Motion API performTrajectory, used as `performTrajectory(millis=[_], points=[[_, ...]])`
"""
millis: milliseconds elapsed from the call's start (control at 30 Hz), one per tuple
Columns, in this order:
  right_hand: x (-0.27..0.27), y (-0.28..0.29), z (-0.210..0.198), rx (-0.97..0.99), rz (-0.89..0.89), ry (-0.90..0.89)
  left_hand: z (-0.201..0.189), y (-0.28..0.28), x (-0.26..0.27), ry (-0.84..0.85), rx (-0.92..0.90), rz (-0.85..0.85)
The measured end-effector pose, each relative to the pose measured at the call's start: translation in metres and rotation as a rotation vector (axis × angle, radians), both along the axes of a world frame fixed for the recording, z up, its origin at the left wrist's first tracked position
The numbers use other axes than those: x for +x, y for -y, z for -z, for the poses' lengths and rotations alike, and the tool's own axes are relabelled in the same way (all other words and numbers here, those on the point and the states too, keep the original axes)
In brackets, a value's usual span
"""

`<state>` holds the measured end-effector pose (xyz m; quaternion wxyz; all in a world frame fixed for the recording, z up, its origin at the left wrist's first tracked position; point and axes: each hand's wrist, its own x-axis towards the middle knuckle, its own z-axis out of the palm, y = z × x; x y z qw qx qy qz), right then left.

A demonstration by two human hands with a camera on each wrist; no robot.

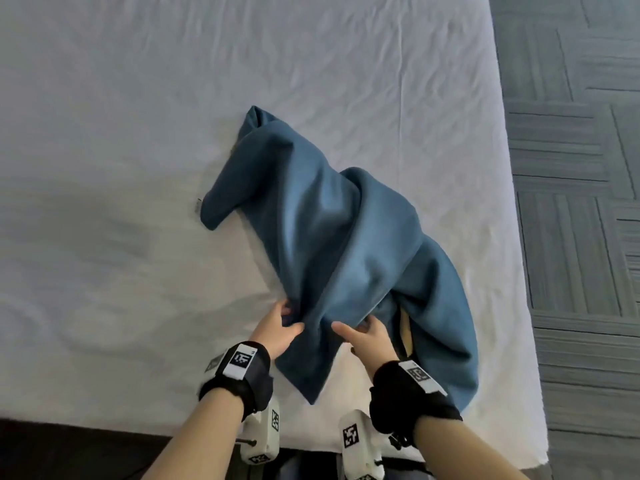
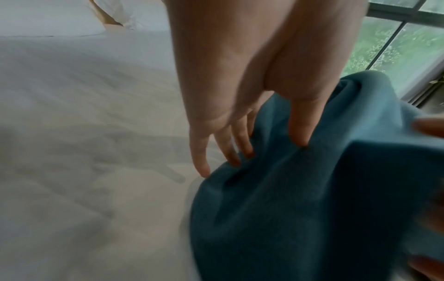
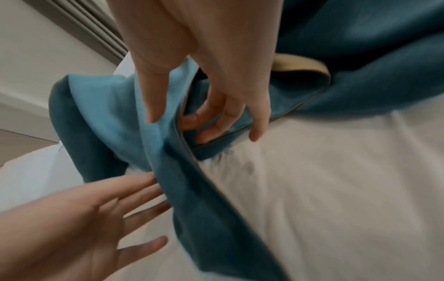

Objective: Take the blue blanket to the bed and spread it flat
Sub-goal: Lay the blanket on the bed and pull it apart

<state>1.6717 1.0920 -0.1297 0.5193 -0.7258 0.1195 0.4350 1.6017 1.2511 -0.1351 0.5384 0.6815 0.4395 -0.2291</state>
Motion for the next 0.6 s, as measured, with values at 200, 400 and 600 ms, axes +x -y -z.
performTrajectory(millis=[200,400,600], points=[[-0.013,0.015,0.003,-0.116,-0.043,0.047,-0.007,0.003,-0.02,0.058,0.03,-0.122],[-0.037,0.102,0.022,-0.444,-0.579,0.157,-0.008,-0.006,-0.034,0.11,0.214,-0.213],[-0.08,0.135,0.015,-0.603,-0.429,0.178,-0.012,-0.008,-0.024,0.255,0.25,-0.253]])
